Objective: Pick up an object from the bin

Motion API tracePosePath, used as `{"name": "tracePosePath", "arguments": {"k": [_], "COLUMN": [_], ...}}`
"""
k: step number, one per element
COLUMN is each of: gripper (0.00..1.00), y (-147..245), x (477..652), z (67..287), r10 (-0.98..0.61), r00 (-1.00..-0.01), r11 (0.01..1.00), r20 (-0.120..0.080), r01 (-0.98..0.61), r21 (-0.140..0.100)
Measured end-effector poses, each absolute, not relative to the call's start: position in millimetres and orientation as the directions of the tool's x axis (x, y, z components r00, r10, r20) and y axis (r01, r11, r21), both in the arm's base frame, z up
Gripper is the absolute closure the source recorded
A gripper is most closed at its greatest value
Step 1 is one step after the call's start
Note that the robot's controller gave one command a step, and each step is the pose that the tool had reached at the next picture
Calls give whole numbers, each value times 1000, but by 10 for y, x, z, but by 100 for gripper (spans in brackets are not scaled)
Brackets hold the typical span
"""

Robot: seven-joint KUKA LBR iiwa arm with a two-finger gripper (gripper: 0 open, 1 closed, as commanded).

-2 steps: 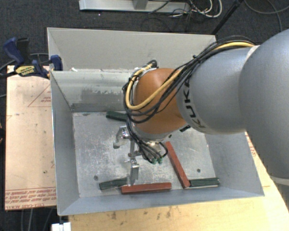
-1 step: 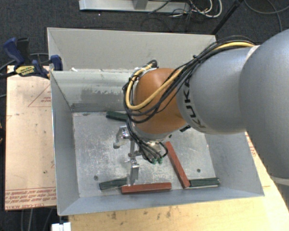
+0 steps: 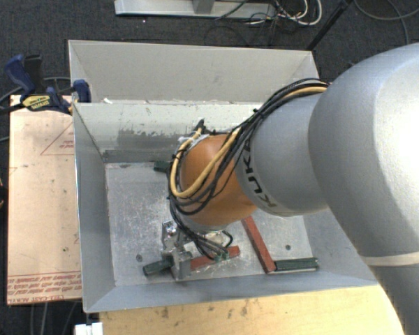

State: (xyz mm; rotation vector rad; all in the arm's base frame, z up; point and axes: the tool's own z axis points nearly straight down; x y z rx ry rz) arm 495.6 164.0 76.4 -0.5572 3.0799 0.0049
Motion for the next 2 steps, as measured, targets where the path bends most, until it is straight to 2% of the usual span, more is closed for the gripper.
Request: {"name": "tracePosePath", "arguments": {"k": [1,2], "gripper": [100,100], "y": [1640,1343], "x": [4956,4910], "z": [764,2812], "r10": [-350,-366], "r00": [-937,-931], "r11": [937,931], "r20": [-12,1], "r01": [-350,-366], "r21": [1,1]}}
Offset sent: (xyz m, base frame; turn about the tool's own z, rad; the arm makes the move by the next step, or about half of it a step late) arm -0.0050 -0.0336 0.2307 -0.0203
